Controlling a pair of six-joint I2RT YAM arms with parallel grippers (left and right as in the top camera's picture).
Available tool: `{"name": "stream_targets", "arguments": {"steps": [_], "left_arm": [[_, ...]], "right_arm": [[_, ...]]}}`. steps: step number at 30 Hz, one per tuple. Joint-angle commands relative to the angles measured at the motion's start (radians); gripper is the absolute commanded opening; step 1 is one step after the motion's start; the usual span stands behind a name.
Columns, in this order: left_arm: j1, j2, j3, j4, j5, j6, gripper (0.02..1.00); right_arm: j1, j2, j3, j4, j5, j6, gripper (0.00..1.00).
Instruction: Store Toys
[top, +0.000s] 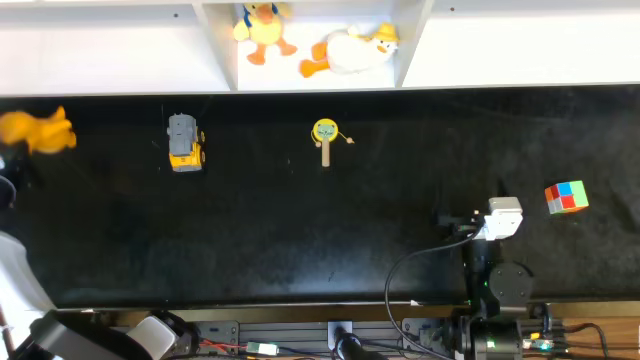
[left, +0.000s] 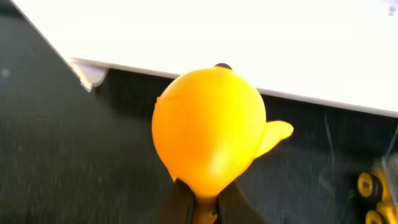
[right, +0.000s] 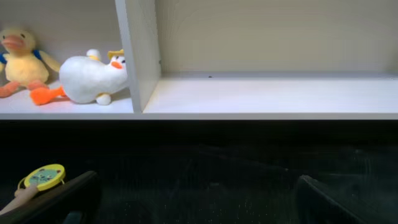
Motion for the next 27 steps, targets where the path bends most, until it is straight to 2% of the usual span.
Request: {"name": "stream_targets", "arguments": {"steps": [1,9,27], "left_arm": [[-0.057,-0.023,0.030,0.084,-0.040,-0.161,0.038],[-0.150,-0.012,0.041,0.174,-0.137,-0.271,0.036],[-0.163,0.133,0.167,0.175,-0.132,-0.346,0.036]], "right_arm": [[-0.002,-0.009,-0.003,0.003,-0.010,0.004,0.996],[-0.002,-0.009,-0.003,0.003,-0.010,0.004,0.996],[-0.002,-0.009,-0.003,0.003,-0.010,0.004,0.993]]}}
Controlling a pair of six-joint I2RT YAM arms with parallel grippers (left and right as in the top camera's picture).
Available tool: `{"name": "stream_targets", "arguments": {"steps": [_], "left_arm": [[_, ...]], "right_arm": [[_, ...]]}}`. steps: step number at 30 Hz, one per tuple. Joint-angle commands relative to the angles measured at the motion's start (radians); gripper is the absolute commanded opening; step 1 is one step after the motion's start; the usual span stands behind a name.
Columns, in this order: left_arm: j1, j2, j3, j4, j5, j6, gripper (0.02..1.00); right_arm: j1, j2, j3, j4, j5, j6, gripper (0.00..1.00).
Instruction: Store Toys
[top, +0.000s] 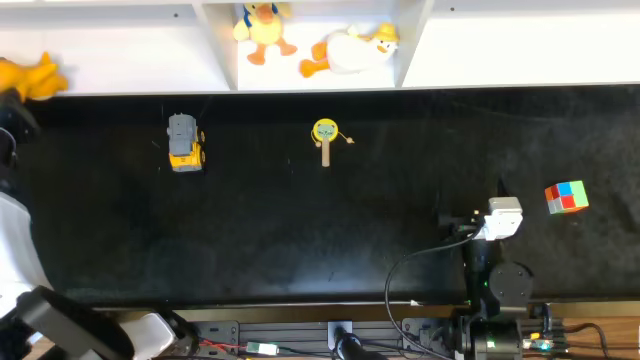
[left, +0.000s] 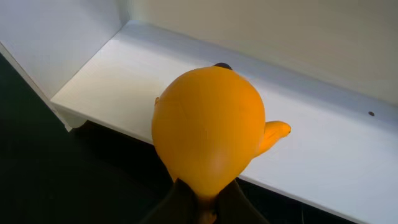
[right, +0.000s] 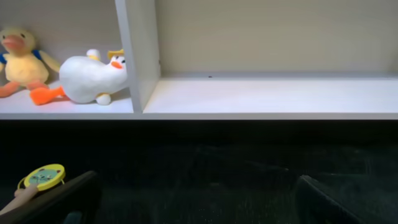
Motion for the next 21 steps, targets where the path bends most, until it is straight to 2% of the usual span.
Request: {"name": "stream_targets", "arguments": {"steps": [1,7,21], "left_arm": [[-0.016,0.016,0.049,0.008,-0.001,-0.025,0.036],[-0.045,0.025,0.050,0.025,-0.009,-0.025,0.038],[-0.105,0.085,0.050,0.081,-0.099,-0.005,0.036]], "right_arm": [[-0.002,-0.009,-0.003,0.003,-0.010,0.004,0.996],[-0.002,-0.009,-0.003,0.003,-0.010,0.004,0.996],[-0.002,-0.009,-0.003,0.003,-0.010,0.004,0.996]]}}
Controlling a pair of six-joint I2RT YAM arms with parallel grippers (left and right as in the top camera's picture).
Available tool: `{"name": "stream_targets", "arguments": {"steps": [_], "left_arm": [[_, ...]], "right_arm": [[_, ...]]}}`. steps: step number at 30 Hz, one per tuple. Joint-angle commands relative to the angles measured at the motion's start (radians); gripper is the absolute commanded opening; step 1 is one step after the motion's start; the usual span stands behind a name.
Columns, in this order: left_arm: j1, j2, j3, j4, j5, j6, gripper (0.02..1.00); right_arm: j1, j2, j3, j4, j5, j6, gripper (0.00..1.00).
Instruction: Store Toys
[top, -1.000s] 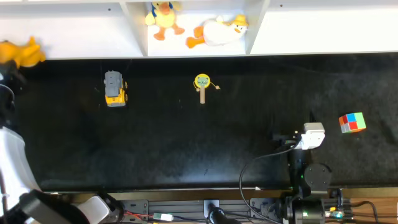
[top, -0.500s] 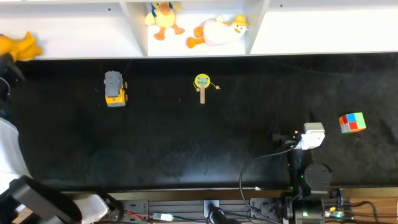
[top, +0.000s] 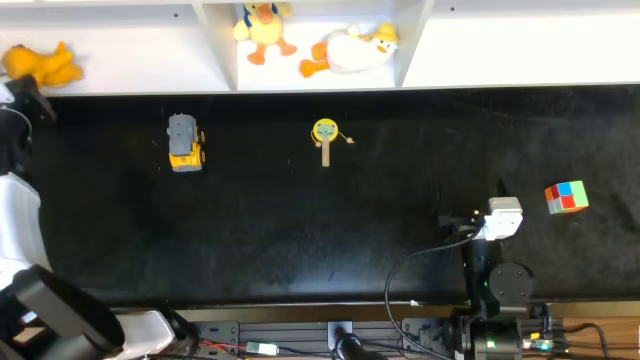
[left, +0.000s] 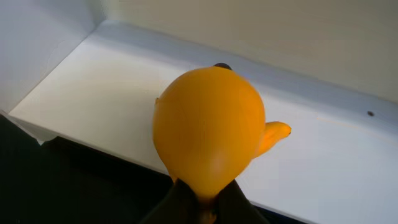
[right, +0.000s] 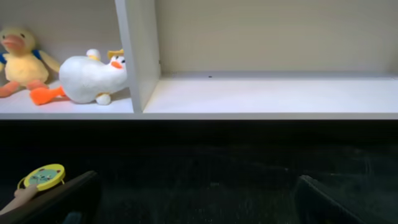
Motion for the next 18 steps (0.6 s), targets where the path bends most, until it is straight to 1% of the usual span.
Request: {"name": "stream_targets", "arguments": {"steps": [1,14,18], "left_arm": [[-0.023,0.011,0.032,0.016,-0.043,0.017,0.036],[-0.033,0.051,0.033,0.016,-0.058,0.043,0.036],[-0.034,0.060,0.033,0.016,-0.066,0.082,0.036]], "right_arm": [[-0.002,-0.009,-0.003,0.003,-0.010,0.003,0.993],[-0.002,-0.009,-0.003,0.003,-0.010,0.003,0.996],[-0.002,-0.009,-0.003,0.003,-0.010,0.003,0.996]]}}
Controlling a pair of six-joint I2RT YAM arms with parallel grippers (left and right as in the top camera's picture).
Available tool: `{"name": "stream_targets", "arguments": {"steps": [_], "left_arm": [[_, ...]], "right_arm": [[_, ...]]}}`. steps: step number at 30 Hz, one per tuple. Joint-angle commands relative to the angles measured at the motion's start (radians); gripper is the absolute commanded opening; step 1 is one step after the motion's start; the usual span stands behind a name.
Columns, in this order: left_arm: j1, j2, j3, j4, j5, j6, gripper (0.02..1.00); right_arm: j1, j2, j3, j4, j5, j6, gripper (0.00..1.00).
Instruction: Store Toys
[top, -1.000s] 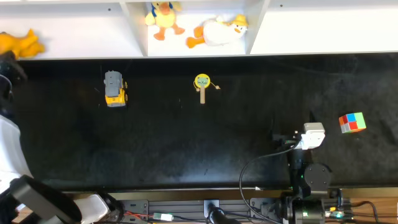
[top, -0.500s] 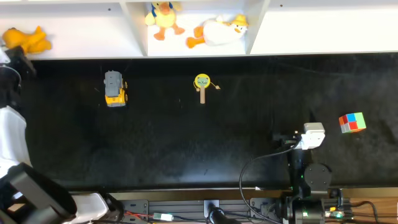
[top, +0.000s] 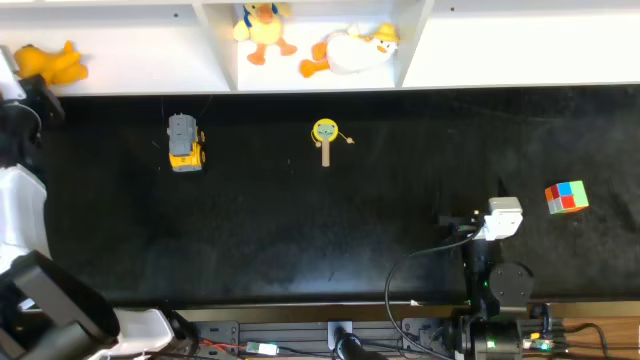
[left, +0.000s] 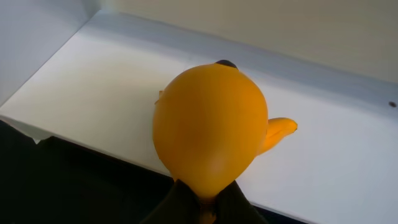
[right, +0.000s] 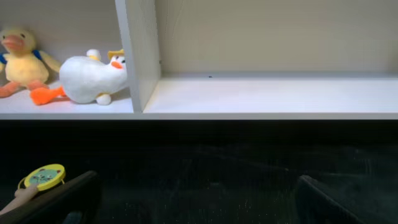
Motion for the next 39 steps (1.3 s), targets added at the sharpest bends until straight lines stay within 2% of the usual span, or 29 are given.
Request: {"name": "stream_targets", "arguments": {"steps": [1,9,15,39], "left_arm": [[-0.004,0.016,0.029,0.002,-0.019,0.061,0.036],[-0.024,0.018,0.029,0.005,-0.024,0.087,0.036],[-0.064,0.019,0.029,0.024,-0.074,0.087,0.038],[-0.076,0.070,0.029,0.096,-0.082,0.086,0.049]], "right_arm": [[-0.002,-0.009,-0.003,0.003,-0.010,0.004,0.993],[-0.002,-0.009,-0.003,0.003,-0.010,0.004,0.996],[-0.002,-0.009,-0.003,0.003,-0.010,0.004,0.996],[-0.002,-0.009,-0.003,0.003,-0.010,0.003,0.996]]}}
